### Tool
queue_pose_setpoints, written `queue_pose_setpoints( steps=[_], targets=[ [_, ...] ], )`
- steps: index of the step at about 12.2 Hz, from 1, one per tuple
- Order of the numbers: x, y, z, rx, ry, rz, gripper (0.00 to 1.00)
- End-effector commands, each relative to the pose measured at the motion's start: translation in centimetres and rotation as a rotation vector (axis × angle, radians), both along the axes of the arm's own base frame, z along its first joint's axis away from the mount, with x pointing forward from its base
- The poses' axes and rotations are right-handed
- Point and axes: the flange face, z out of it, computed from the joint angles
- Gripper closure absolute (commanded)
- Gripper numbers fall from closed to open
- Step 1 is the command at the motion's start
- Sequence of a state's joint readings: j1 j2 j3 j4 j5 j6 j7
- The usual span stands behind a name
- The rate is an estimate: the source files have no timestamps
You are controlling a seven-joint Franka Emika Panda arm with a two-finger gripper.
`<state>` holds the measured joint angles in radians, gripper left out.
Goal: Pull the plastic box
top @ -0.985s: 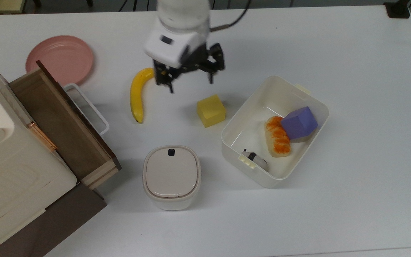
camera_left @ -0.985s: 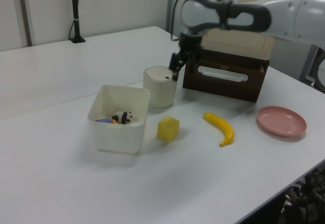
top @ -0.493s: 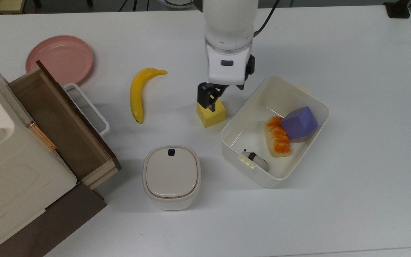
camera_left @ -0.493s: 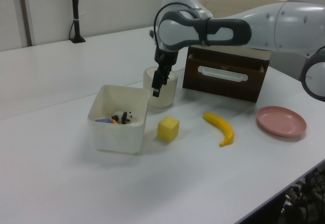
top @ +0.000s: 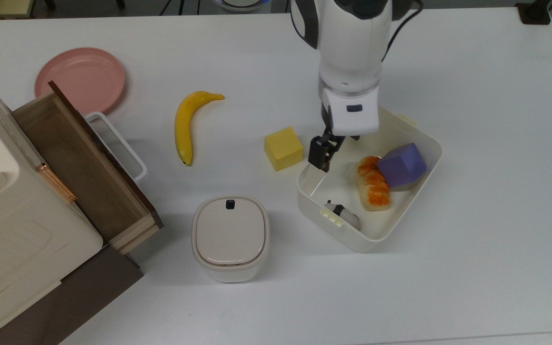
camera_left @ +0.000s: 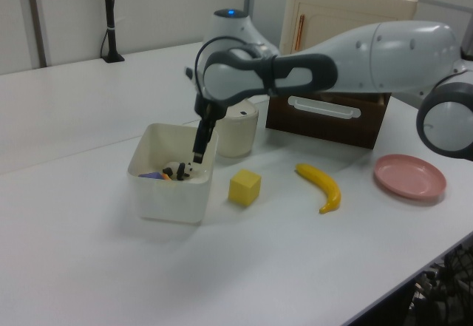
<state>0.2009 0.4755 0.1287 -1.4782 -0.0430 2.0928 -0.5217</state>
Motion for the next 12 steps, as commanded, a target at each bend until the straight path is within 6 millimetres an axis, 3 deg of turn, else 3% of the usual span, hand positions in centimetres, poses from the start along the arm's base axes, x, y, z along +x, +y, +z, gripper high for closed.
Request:
queue_pose_setpoints(
  steps=[1, 3, 7, 12],
  targets=[
    [-0.1, 2.2, 0.0, -0.008, -0.030, 0.042, 0.00],
    [-0.3, 2.7, -1.3, -0.028, -0.017, 0.056, 0.00],
    [-1.3, 2.1, -4.3, -0.077, 0.060, 0.062, 0.00],
    [-2.4, -0.7, -4.5, -0.150, 0.201, 0.093, 0.00]
  ],
)
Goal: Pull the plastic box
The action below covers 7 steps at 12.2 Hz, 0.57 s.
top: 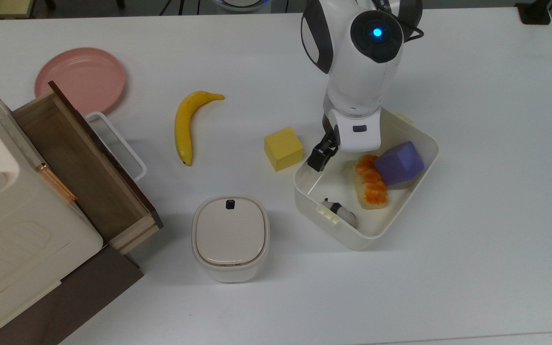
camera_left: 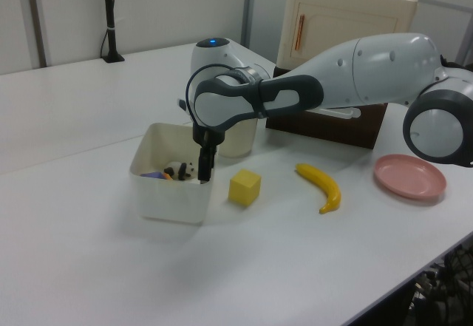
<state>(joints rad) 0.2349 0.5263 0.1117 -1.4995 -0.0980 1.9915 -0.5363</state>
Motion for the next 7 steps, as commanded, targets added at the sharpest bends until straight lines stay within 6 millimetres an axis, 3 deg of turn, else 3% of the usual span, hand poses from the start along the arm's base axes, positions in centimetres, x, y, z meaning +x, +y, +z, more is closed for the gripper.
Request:
queue_pose_setpoints(
  steps=[1, 4, 7],
  targets=[
    [-1.2, -1.9, 1.7, -0.046, 0.066, 0.029, 0.00],
    [-1.7, -3.9, 3.0, -0.063, 0.120, 0.061, 0.00],
    [-1.5, -4.3, 4.4, -0.051, 0.096, 0.043, 0.00]
  ],
)
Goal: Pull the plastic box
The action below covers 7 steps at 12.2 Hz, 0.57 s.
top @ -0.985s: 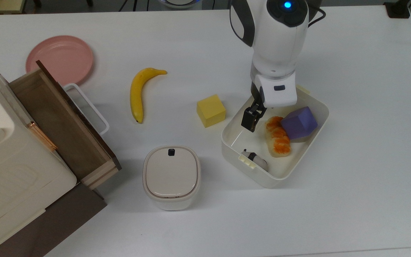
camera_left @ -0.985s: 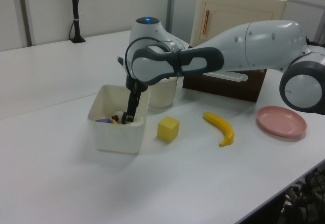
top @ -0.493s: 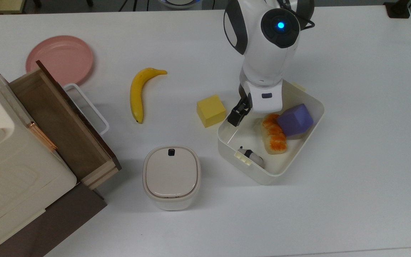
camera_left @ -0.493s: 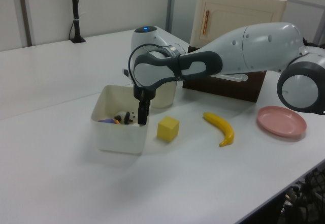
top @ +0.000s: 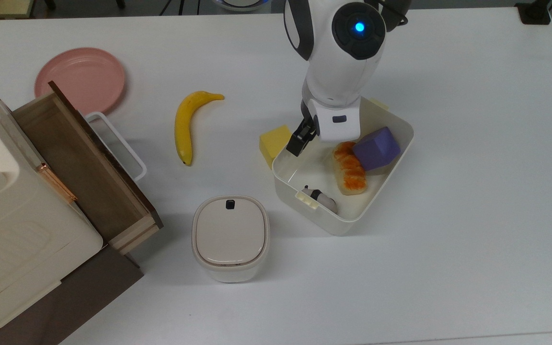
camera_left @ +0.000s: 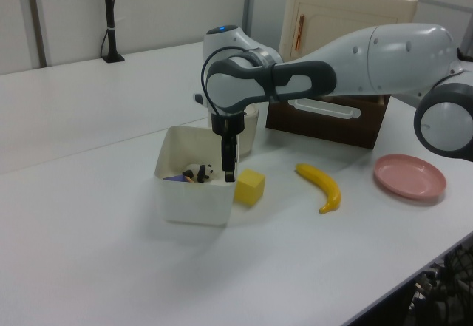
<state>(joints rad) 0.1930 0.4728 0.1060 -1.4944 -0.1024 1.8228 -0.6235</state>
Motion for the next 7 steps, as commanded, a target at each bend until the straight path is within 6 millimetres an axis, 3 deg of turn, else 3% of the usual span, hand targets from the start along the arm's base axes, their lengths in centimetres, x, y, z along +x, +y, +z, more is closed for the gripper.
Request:
queue_pose_setpoints(
  steps=[1, 2, 4, 7],
  targets=[
    [-0.5, -0.4, 3.2, 0.018, -0.036, -0.020, 0.00],
    [-0.4, -0.6, 6.2, 0.046, -0.083, -0.071, 0.00],
    [-0.9, -2.1, 10.2, 0.090, -0.130, -0.209, 0.00],
    [-1.0, -8.4, 14.7, 0.079, -0.207, -0.601, 0.00]
  ],
)
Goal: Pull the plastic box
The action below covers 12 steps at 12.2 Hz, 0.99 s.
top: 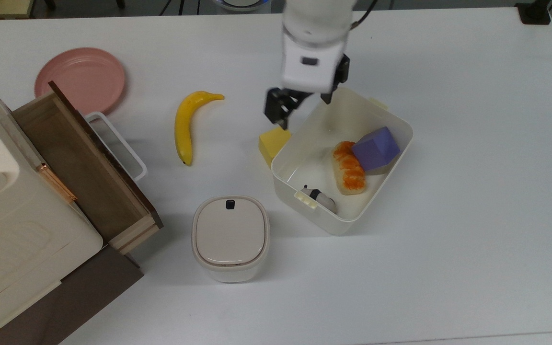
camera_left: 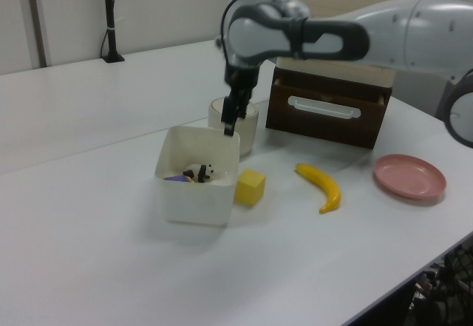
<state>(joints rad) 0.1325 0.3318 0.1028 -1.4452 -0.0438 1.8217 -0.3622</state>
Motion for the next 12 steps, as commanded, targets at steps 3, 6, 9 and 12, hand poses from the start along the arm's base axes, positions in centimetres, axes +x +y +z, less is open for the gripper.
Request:
queue_pose_setpoints(
  steps=[3, 6, 9, 12],
  targets=[
    [-1.9, -12.5, 6.0, 0.027, -0.030, -0.478, 0.00],
    [-3.0, -15.4, 7.8, 0.025, -0.023, -0.546, 0.00],
    [-3.0, -16.4, 7.8, 0.019, -0.026, -0.633, 0.00],
    [-3.0, -16.0, 7.4, 0.028, -0.014, -0.644, 0.00]
  ],
)
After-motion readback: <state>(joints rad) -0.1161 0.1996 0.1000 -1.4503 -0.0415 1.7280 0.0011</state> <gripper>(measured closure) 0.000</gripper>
